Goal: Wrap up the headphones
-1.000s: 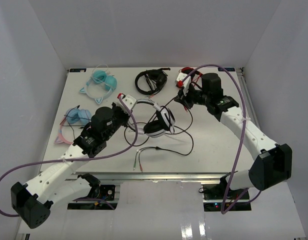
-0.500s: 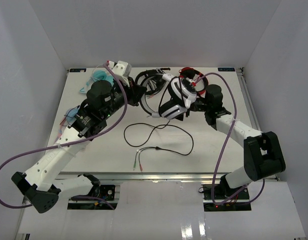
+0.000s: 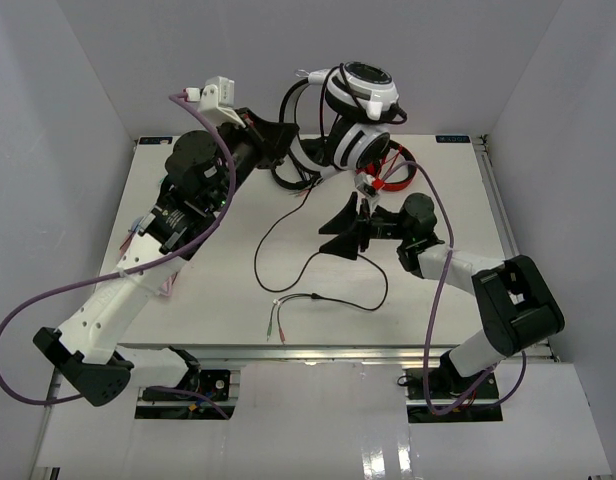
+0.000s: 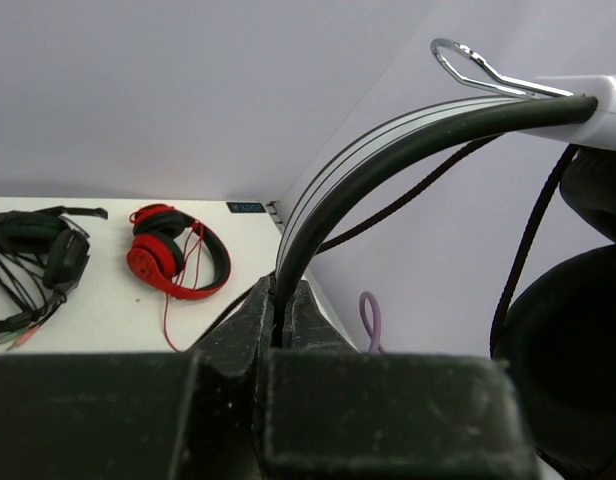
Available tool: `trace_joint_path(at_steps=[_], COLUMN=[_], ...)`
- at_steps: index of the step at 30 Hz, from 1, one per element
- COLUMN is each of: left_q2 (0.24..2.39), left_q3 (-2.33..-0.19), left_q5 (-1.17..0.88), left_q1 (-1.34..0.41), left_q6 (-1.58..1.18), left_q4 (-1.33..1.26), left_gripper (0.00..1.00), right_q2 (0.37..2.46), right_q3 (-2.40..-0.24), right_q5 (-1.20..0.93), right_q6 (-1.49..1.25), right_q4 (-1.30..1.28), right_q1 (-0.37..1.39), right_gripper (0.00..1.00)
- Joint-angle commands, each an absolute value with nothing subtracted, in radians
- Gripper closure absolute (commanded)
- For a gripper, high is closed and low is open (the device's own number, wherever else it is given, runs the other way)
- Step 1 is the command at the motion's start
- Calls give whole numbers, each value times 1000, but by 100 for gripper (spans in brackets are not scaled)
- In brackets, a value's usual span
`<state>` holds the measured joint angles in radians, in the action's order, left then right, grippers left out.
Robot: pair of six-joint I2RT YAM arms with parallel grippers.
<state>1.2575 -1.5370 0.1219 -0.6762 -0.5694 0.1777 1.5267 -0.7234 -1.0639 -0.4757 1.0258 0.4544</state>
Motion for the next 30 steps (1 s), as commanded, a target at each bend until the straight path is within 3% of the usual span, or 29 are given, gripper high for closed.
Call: trace_joint_path(at_steps=[1,3,6,9,13,16,23,25,27,30], left_q2=[1269,1267,1261,1259,1259,1259,1262,1265,1267,1273], left_q3=[-1652,-1665,-1661,-1653,-1648,-1655,-1691,-1701,-1714,-1726], left_q5=[150,161,162,154,154,158,170,177,186,226], left_q1=[-678,-678,-676,-678,-677,-678,-678,-677,-677,-677], left_q6=[-614,-598,-587,-584,-587,-594,-603,-603,-597,-579], left_q4=[120,134,141,145,159,168,197,203,209,221], left_gripper=[100,100,100,100,100,100,100,100,100,100], right_q2=[1428,1384,1347,1368,1455,1608,1808,1870,1904,1903], right_q3=[-732,-767,-748,-727,-817,-986,-1110,-1107,-1098,-1024], right_q5=[-917,-776,-671,-723,-664,-706,-730,-766,-848,-864], right_q6=[-314,-53,112,51,-48,-168,-318,-370,-420,-502], right_q4=[897,622,564,712,846,917,1068,1157,1272,1408], right_q1=[443,448,438,438,481,487,512,517,532,550], right_gripper=[24,19,10,2,10,10,5,20,45,92])
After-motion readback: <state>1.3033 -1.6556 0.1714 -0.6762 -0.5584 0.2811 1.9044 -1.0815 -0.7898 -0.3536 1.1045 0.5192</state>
